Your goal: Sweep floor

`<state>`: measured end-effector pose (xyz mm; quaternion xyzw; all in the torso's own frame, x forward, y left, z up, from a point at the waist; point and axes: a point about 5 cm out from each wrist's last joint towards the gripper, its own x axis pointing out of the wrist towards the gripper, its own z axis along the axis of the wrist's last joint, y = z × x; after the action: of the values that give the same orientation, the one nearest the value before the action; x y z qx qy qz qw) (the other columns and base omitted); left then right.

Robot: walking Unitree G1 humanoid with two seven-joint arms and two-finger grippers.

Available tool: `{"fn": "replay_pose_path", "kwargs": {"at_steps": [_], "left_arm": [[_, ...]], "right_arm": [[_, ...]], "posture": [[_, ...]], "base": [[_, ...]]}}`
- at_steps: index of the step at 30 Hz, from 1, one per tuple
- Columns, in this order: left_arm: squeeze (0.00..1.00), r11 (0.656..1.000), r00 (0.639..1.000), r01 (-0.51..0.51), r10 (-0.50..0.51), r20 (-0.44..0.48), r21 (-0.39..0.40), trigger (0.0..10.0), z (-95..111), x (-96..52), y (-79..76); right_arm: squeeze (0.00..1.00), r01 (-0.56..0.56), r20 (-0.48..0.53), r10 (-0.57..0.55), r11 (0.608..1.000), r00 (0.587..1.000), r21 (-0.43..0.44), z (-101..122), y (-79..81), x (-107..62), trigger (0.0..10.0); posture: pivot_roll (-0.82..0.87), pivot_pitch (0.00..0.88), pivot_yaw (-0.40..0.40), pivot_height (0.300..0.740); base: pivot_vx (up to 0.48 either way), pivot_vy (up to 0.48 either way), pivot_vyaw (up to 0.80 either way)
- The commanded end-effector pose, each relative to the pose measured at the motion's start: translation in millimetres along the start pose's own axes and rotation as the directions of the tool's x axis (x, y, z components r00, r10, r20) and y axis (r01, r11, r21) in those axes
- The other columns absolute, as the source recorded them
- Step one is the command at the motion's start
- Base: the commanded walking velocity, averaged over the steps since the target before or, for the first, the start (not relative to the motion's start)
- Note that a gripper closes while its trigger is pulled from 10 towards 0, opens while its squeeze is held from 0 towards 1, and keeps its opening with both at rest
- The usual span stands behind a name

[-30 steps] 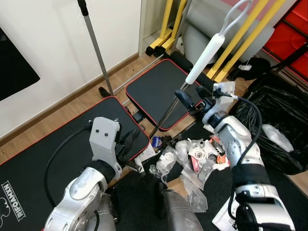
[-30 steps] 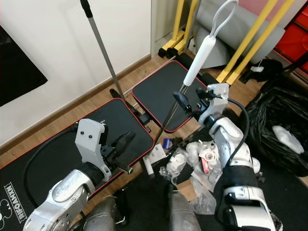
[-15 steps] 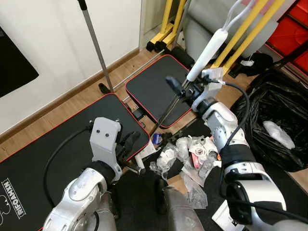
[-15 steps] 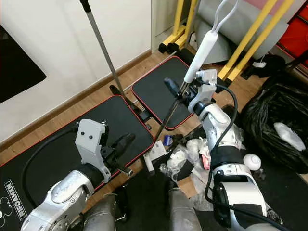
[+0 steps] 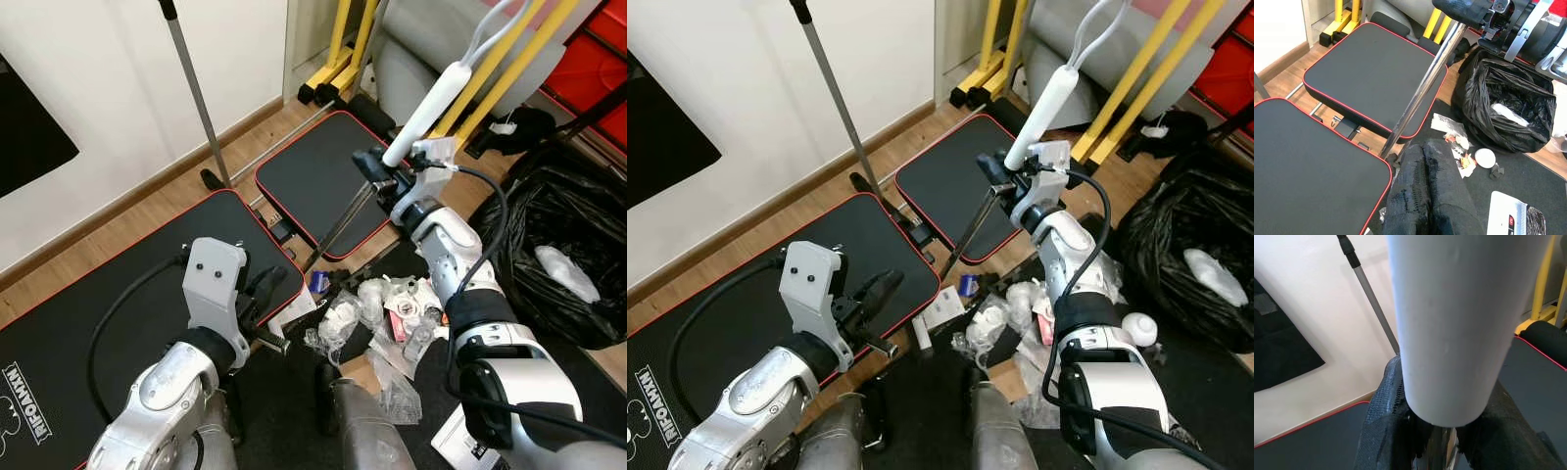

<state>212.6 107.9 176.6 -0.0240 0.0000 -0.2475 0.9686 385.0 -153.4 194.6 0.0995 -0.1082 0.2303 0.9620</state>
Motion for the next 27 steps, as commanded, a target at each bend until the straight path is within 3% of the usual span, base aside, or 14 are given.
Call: {"fn": "replay_pose_path", "kwargs": {"at_steps": [1, 9, 13, 16, 18, 19, 27], "left_arm": [[0.0, 0.999, 0.998, -0.04, 0.039, -0.04, -0.013, 10.0, -7.2, -0.7, 0.5], [0.0, 0.999, 0.998, -0.041, 0.04, -0.04, -0.019, 10.0, -8.7, 4.2, 2.9], [0.0, 0.999, 0.999, -0.036, 0.035, -0.038, -0.026, 10.0, -9.9, 8.9, 4.1], [0.0, 0.999, 0.999, -0.031, 0.03, -0.035, -0.026, 10.0, -10.8, 14.0, 4.8], [0.0, 0.999, 0.999, -0.031, 0.03, -0.035, -0.026, 10.0, -10.8, 14.0, 4.8], [0.0, 0.999, 0.999, -0.031, 0.03, -0.033, -0.024, 10.0, -11.1, 15.9, 5.5], [0.0, 0.999, 0.999, -0.03, 0.03, -0.021, -0.021, 10.0, -12.0, 24.2, 7.6]], "right_arm": [[0.0, 0.014, 0.029, -0.014, 1.0, 0.999, 0.012, 1.3, -3.8, -5.1, 0.0], [0.0, -0.039, 0.058, 0.039, 0.999, 0.998, -0.003, 22.4, 6.6, -13.2, 0.0], [0.0, -0.097, 0.07, 0.095, 0.995, 0.993, 0.021, 45.0, 19.2, -24.1, 0.0], [0.0, -0.164, -0.067, 0.163, 0.986, 0.984, -0.011, 45.1, 27.7, -32.2, 0.0], [0.0, -0.164, -0.067, 0.163, 0.986, 0.984, -0.011, 45.1, 27.7, -32.2, 0.0], [0.0, -0.151, -0.119, 0.146, 0.988, 0.982, -0.029, 44.7, 26.4, -34.5, 0.0], [0.0, -0.074, -0.169, 0.062, 0.995, 0.984, -0.066, 58.9, 18.2, -41.5, 0.0]], "posture": [[-0.02, 0.376, -0.135, 0.74], [-0.05, 0.355, -0.137, 0.74], [-0.06, 0.338, -0.139, 0.74], [-0.08, 0.323, -0.14, 0.74], [-0.08, 0.323, -0.14, 0.74], [-0.09, 0.311, -0.141, 0.74], [-0.1, 0.28, -0.147, 0.74]], "base": [[0.0, 0.0, 0.0], [0.0, 0.0, 0.0], [0.0, 0.0, 0.0], [0.0, 0.0, 0.0], [0.0, 0.0, 0.0], [0.0, 0.0, 0.0], [0.0, 0.0, 0.0]]}}
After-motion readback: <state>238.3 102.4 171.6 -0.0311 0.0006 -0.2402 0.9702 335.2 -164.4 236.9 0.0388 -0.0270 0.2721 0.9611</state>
